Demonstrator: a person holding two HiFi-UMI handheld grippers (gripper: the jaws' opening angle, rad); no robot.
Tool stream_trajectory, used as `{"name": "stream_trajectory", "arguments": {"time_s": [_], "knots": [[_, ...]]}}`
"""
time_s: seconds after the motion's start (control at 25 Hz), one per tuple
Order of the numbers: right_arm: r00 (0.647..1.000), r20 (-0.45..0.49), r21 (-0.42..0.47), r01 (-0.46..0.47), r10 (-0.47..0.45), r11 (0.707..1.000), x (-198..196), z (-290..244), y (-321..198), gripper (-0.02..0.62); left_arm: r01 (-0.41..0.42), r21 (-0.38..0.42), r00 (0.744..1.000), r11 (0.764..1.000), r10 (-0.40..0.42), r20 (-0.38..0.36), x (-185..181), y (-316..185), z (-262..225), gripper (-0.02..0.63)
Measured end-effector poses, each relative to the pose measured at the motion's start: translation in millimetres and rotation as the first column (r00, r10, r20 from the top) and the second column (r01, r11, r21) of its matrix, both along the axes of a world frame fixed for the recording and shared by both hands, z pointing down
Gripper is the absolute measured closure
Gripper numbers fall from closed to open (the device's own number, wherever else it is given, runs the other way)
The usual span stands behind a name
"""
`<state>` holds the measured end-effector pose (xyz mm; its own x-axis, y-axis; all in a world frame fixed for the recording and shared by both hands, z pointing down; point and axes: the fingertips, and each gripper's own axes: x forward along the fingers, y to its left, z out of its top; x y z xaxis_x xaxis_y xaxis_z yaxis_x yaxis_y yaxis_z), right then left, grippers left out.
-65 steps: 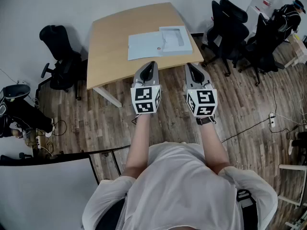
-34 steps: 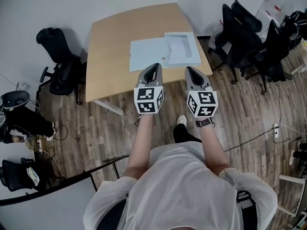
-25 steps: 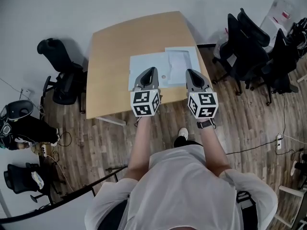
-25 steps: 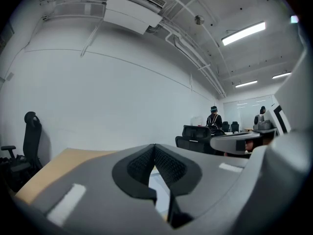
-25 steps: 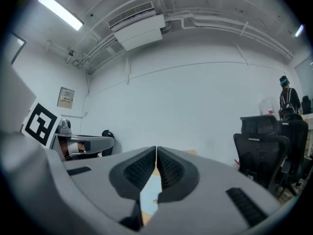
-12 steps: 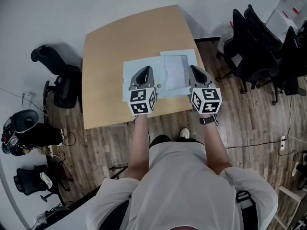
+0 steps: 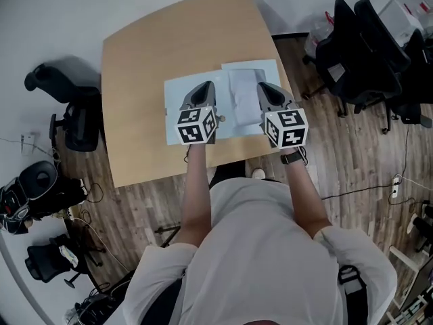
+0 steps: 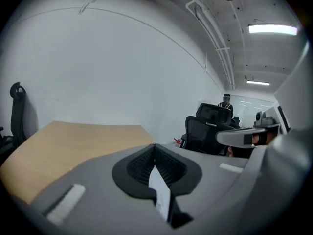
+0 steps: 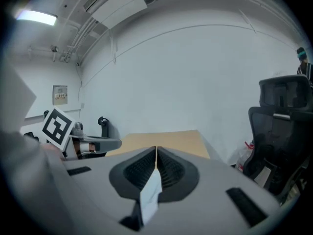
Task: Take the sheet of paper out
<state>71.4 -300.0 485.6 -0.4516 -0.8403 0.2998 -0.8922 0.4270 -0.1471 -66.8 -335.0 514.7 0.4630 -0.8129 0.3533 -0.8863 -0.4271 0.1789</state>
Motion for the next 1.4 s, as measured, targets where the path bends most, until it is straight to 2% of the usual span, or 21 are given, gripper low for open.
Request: {"name": "stream_trajectory", "arguments": {"time_s": [0.16, 0.32, 0.44, 0.6, 0.8, 1.04, 1.16, 1.28, 1.4], "knots": [[1.000, -0.009, -0.022, 0.022, -0.023, 0.999, -6, 7, -31, 0.581, -0.051, -0.098, 0.999, 0.994, 0.051, 0.004, 10, -20, 42, 0.597], [1.000, 0.002, -0.128, -0.014, 0.015, 0.992, 0, 46, -52, 0.581, -0.104, -0.208, 0.994, 0.973, 0.111, 0.024, 21, -21, 88, 0.597], [1.000, 0.002, -0.172, -0.019, 0.019, 0.985, -2, 65, -56, 0.581, -0.143, -0.291, 0.987, 0.946, 0.157, 0.027, 23, -17, 118, 0.595], [1.000, 0.001, -0.193, -0.019, 0.020, 0.981, -4, 76, -66, 0.581, -0.181, -0.384, 0.982, 0.905, 0.184, -0.030, 21, -15, 143, 0.587], [1.000, 0.002, -0.216, -0.017, 0.018, 0.976, -6, 86, -68, 0.581, -0.269, -0.483, 0.961, 0.833, 0.268, -0.073, 35, 1, 171, 0.546], [1.000, 0.003, -0.230, -0.009, 0.010, 0.973, -5, 94, -72, 0.581, -0.296, -0.565, 0.948, 0.771, 0.310, -0.073, 51, 22, 207, 0.483], [1.000, 0.001, -0.233, -0.014, 0.015, 0.972, -3, 96, -72, 0.581, -0.312, -0.602, 0.934, 0.735, 0.352, -0.056, 57, 36, 223, 0.477], [1.000, -0.004, -0.237, -0.021, 0.021, 0.971, 1, 98, -70, 0.581, -0.312, -0.623, 0.930, 0.717, 0.365, -0.046, 62, 43, 235, 0.477], [1.000, -0.008, -0.241, -0.027, 0.026, 0.970, 4, 99, -70, 0.581, -0.302, -0.629, 0.929, 0.716, 0.368, -0.027, 63, 43, 240, 0.477]]}}
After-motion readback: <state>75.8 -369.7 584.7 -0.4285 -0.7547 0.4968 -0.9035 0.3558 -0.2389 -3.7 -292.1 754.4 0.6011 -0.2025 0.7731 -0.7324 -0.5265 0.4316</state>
